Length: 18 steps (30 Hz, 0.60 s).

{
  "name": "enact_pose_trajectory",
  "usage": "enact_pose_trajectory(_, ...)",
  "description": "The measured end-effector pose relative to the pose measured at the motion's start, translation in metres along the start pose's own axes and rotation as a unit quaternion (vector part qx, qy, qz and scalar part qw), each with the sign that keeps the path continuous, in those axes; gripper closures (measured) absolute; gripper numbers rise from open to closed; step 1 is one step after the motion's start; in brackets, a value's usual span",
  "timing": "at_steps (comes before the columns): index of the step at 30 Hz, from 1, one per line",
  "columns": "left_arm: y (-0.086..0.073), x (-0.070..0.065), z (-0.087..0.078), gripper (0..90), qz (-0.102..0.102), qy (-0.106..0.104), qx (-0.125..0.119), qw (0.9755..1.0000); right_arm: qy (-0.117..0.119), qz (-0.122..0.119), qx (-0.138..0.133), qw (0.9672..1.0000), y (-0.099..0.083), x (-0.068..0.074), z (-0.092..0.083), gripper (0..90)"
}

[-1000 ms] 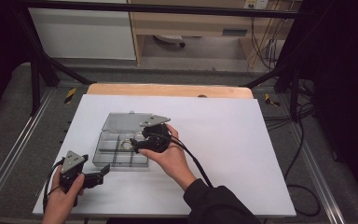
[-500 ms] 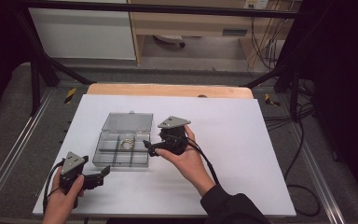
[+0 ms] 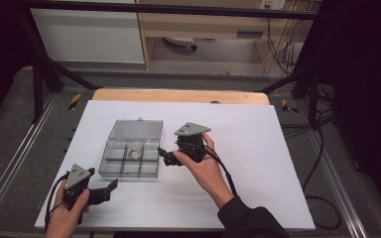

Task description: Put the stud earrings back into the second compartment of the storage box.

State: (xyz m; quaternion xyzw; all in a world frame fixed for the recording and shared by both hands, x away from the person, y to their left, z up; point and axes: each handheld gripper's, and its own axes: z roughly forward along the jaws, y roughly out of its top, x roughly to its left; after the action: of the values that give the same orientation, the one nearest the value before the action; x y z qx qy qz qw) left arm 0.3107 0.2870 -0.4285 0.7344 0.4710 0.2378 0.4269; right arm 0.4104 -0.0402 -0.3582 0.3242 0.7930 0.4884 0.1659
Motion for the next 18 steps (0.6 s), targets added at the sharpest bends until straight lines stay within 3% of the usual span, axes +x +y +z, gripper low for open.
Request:
enact_pose_trajectory(5,0.0,0.0,0.0,6.6,-0.002,0.0,0.001,1.0,-0.002,-0.002,-0.007,1.0,0.001,-0.006,-0.008,7.9)
enact_pose_trajectory(9,-0.001,0.0,0.0,6.6,-0.002,0.0,0.002,1.0,-0.019,-0.014,-0.021,0.9995,-0.001,-0.012,-0.017,7.7)
enact_pose_trajectory(14,-0.001,0.0,0.001,6.6,-0.001,0.001,0.004,1.0,-0.026,-0.007,-0.025,0.9993,-0.004,-0.022,-0.026,7.4)
enact_pose_trajectory(18,-0.002,0.0,0.001,6.6,-0.005,0.0,0.004,1.0,-0.033,-0.011,-0.046,0.9984,-0.008,-0.03,-0.034,9.6)
